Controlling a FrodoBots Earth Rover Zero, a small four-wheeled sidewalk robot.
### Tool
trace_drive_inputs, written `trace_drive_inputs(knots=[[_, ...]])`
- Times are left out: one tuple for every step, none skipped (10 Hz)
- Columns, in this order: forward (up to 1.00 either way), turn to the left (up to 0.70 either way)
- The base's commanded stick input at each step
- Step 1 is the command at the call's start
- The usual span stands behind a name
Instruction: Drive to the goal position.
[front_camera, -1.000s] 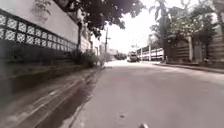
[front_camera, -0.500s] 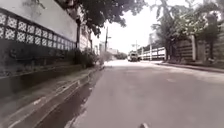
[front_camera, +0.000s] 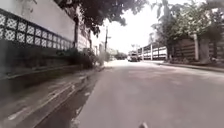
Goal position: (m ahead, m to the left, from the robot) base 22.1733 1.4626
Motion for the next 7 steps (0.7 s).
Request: trace_drive_inputs(knots=[[0.7,0.0],[0.7,0.0],[0.7,-0.09],[0.7,-0.28],[0.7,-0.35],[0.7,-0.13],[0.7,0.0]])
